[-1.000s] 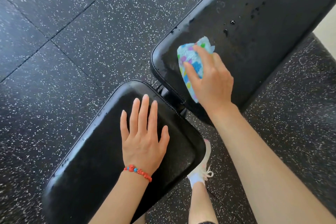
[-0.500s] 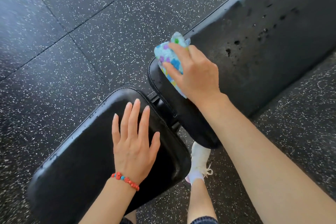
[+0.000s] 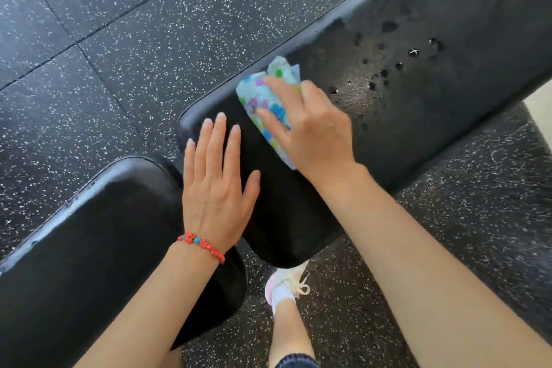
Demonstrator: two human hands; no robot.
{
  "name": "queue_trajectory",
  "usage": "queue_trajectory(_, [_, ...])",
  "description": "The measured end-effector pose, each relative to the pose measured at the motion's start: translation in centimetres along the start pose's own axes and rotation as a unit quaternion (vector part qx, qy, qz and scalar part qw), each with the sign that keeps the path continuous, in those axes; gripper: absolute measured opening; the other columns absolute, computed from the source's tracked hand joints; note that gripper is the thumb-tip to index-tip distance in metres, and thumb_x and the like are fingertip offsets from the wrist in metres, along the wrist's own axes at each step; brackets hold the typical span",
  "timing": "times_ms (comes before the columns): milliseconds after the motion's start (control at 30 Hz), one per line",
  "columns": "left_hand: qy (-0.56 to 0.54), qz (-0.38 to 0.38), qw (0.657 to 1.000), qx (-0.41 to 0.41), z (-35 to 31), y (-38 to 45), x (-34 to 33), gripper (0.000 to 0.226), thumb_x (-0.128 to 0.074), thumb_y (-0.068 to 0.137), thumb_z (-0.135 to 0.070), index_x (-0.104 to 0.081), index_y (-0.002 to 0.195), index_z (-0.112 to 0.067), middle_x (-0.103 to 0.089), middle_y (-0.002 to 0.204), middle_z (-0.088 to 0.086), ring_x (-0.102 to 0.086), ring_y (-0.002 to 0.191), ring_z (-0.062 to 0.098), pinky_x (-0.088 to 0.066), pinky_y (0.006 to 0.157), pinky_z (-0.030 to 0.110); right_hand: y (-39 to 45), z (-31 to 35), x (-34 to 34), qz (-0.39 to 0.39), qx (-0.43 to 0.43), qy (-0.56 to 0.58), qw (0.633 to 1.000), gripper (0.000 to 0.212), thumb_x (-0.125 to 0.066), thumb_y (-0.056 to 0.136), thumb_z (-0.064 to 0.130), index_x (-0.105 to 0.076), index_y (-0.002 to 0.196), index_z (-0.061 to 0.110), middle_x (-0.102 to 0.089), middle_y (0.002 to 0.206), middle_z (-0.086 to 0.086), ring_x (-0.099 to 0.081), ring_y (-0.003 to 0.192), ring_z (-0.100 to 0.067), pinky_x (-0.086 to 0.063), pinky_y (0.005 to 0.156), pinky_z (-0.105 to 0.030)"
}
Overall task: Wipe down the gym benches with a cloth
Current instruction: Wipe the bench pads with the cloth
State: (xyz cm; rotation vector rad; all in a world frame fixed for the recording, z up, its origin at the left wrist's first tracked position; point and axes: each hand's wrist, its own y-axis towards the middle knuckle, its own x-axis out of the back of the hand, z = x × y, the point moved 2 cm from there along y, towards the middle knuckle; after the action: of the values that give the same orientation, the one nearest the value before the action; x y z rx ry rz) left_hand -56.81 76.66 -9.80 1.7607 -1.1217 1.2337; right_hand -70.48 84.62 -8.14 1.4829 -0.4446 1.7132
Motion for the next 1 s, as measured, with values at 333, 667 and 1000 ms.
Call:
queue_trajectory(333, [0.013, -0.009, 1.000, 0.023, -0.6, 0.1, -0.3, 0.055, -0.042, 0.088, -0.025, -0.038, 0.135, 0.004, -0.034, 0.145, 0.024, -0.022, 0.137, 0.036, -0.015, 0.113, 0.049, -2.9, -2.1, 1.6, -0.002, -0.050, -0.020, 0.999, 0.036, -0.050, 0.088, 0.037, -0.065, 0.112, 0.014, -0.061, 0.076, -0.010, -0.058, 0.062, -0.023, -0.047, 0.049, -0.030])
queue_trajectory(667, [0.008, -0.005, 1.000, 0.006, -1.5, 1.1, 0.0, 0.053, -0.041, 0.091, -0.026, -0.038, 0.137, -0.002, -0.034, 0.146, 0.021, -0.023, 0.137, 0.034, -0.013, 0.113, 0.048, -1.5, -10.1, 3.7, -0.034, -0.195, -0.020, 0.980, 0.040, -0.054, 0.084, 0.037, -0.061, 0.118, 0.016, -0.061, 0.088, -0.017, -0.060, 0.075, -0.035, -0.046, 0.051, -0.035])
queue_trajectory(1000, [0.048, -0.002, 0.999, -0.018, -1.7, 1.7, -0.9, 0.053, -0.041, 0.089, -0.026, -0.038, 0.138, -0.005, -0.036, 0.146, 0.018, -0.026, 0.136, 0.034, -0.010, 0.112, 0.047, -10.5, -3.6, 3.8, -0.002, 0.056, 0.016, 0.998, 0.032, -0.054, 0.090, 0.037, -0.067, 0.109, 0.015, -0.051, 0.064, -0.005, -0.048, 0.052, -0.020, -0.042, 0.043, -0.032])
